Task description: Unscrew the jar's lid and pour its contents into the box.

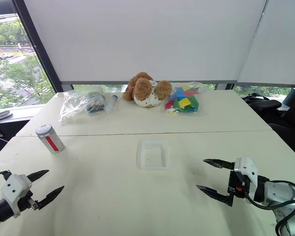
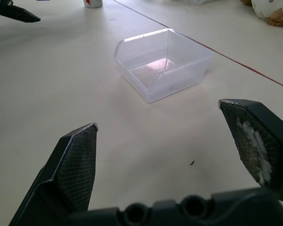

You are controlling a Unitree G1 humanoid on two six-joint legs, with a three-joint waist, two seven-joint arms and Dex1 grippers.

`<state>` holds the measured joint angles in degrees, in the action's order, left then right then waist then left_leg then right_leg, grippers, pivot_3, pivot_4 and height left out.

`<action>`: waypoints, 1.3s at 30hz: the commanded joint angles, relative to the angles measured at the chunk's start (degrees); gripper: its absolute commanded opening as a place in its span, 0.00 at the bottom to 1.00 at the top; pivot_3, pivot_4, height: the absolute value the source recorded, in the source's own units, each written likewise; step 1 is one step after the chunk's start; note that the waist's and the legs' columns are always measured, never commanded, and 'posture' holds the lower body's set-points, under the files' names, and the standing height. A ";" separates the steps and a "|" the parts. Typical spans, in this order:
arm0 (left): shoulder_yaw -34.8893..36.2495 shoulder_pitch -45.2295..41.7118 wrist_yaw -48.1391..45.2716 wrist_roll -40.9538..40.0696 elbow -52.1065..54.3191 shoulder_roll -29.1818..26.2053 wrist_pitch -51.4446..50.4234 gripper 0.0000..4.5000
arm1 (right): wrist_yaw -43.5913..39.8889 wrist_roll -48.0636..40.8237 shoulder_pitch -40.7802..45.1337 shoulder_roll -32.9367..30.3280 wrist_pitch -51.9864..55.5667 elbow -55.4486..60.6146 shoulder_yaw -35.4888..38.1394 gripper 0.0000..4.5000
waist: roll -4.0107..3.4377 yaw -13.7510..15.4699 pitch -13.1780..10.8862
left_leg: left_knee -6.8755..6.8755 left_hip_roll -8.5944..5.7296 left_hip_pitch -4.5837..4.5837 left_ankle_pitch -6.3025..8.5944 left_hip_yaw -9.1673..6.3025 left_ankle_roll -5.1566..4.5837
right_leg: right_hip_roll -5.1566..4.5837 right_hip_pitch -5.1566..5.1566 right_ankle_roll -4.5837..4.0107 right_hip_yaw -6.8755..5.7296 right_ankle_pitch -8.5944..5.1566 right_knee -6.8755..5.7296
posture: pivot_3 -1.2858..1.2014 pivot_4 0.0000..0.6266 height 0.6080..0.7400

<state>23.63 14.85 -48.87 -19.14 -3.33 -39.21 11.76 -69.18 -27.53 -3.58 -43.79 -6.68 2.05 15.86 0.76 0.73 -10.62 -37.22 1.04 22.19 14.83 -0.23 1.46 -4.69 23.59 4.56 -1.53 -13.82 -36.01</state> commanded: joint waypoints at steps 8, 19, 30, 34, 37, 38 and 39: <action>4.00 0.05 3.28 -6.96 6.29 2.07 -6.14 0.99 | -1.07 -2.28 2.83 2.08 -0.42 -0.33 -0.52 1.00 | 0.00 -0.02 0.00 | 0.01 0.03 0.00 0.00 0.00 0.00 | 0.00 0.00 0.00 0.00 0.00 0.00 | 0.52 0.24 1.00; 15.67 6.93 35.25 -6.06 14.18 25.31 -8.99 0.99 | 8.38 -6.40 16.26 15.45 3.67 8.26 -7.21 1.00 | 0.17 -0.78 0.01 | 0.01 0.26 -0.04 0.01 0.00 -0.02 | 0.15 0.00 0.01 0.00 0.04 -0.02 | 0.52 0.24 1.00; 4.07 -5.64 49.08 2.85 23.92 27.03 -19.21 0.99 | 7.05 -5.55 20.00 16.50 3.60 7.03 -10.37 1.00 | 0.28 1.33 0.08 | -0.18 -0.01 0.11 0.01 -0.08 -0.01 | 0.05 -0.06 -0.04 -0.15 0.07 0.00 | 0.52 0.24 1.00; 0.65 -12.15 55.55 8.18 23.45 27.60 -24.52 0.99 | 6.79 -5.39 20.54 16.23 3.68 6.35 -10.28 1.00 | 0.28 1.10 0.08 | -0.12 -0.05 0.08 0.00 -0.11 -0.02 | 0.13 -0.04 -0.02 -0.15 0.08 -0.04 | 0.52 0.24 1.00; -2.20 -17.69 59.59 13.02 19.52 27.99 -25.40 0.99 | 6.68 -5.28 20.49 16.09 3.73 6.00 -10.27 1.00 | 0.28 1.18 0.08 | -0.12 -0.05 0.07 0.00 -0.12 -0.03 | 0.13 -0.05 -0.02 -0.16 0.08 -0.04 | 0.52 0.24 1.00; -2.96 -19.38 60.76 14.49 17.96 28.28 -24.72 0.99 | 6.54 -5.20 20.42 16.01 3.70 5.96 -10.34 1.00 | 0.28 1.29 0.08 | -0.13 -0.06 0.07 0.00 -0.12 -0.03 | 0.13 -0.06 -0.01 -0.16 0.08 -0.05 | 0.52 0.24 1.00; -3.41 -21.22 61.64 14.89 16.15 28.94 -24.52 0.99 | 6.66 -5.33 20.35 16.03 3.93 5.99 -10.31 1.00 | 0.29 1.34 0.08 | -0.13 -0.07 0.07 0.00 -0.12 -0.03 | 0.13 -0.06 -0.01 -0.16 0.08 -0.04 | 0.52 0.24 1.00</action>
<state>21.12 -4.72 10.76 -6.43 13.98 -10.82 -13.55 -62.41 -32.41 16.11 -27.34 -2.76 7.34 4.99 1.05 2.07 -10.54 -37.36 0.96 22.25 14.83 -0.35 1.43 -4.56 23.52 4.55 -1.69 -13.74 -36.05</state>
